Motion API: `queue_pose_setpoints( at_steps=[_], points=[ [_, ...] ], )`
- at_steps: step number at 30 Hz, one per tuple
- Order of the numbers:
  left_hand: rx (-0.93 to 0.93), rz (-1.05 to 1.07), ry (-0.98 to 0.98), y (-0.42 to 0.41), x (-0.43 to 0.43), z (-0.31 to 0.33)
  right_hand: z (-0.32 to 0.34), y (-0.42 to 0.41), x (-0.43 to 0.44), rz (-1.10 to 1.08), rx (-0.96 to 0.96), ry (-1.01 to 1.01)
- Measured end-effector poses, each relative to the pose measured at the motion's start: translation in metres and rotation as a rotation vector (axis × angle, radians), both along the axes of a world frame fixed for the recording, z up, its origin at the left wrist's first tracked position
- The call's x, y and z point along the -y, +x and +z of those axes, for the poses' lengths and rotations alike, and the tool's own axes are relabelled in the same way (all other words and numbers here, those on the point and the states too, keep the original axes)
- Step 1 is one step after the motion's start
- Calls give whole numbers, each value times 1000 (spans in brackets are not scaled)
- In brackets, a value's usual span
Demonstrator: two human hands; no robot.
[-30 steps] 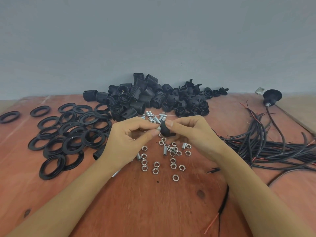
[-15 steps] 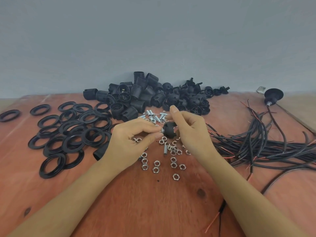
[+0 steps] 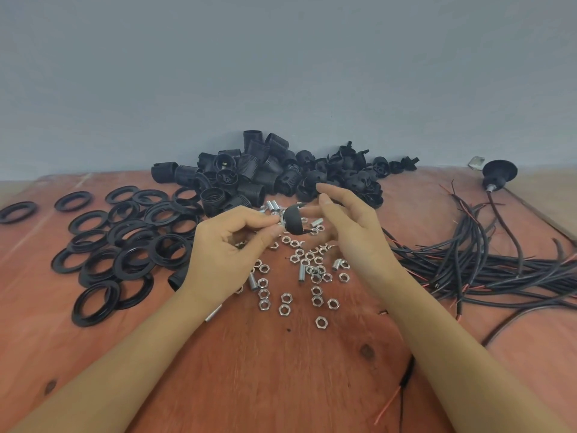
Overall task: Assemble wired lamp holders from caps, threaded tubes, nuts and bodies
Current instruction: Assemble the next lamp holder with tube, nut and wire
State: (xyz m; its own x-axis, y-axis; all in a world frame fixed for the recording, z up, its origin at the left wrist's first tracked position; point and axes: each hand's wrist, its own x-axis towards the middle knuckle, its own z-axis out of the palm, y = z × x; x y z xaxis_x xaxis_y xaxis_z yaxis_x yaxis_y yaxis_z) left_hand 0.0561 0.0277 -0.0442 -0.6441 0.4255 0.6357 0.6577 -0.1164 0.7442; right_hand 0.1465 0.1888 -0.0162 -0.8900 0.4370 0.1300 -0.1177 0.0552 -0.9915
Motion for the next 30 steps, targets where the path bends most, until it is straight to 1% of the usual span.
queue_pose_setpoints(
  at_steps=[2, 4, 6, 10, 13, 15, 17, 19, 21, 23, 26, 27, 29, 30],
  points=[
    [5, 1, 4, -1, 0, 0, -1, 1, -1, 28, -4, -2],
    [22, -1, 17, -2, 0, 1, -2, 2, -3, -10, 7, 40],
    [26, 0, 18, -3, 0, 0, -2, 1, -3, -32, 3, 16],
    [30, -9, 23, -3, 0, 0, 1, 1, -1, 75, -7, -71],
    [9, -15, 28, -5, 2, 0, -2, 1, -2, 15, -26, -4],
    [8, -17, 26, -6, 2, 0, -2, 2, -3, -16, -51, -35],
    [9, -20, 25, -5, 1, 0, 0, 2, -3, 61, -61, -50],
    [-7, -21, 21, -5, 1, 0, -2, 2, -2, 175, -78, 3],
    [-14, -18, 19, -4, 1, 1, -6, 1, -1, 195, -105, 74],
    [-13, -24, 16, -2, 0, 2, -6, 1, 0, 96, -66, 173],
    [-74, -31, -13, 2, -2, 2, -5, 1, -8, -17, 0, 230],
    [-92, -25, -23, 2, -2, 3, -2, 1, -14, -76, 1, 290],
    [-136, -3, -39, 1, -1, 3, 1, 2, -33, -279, 26, 531],
    [-164, 8, -45, 1, 0, 2, 2, 4, -45, -387, 75, 661]
  ],
)
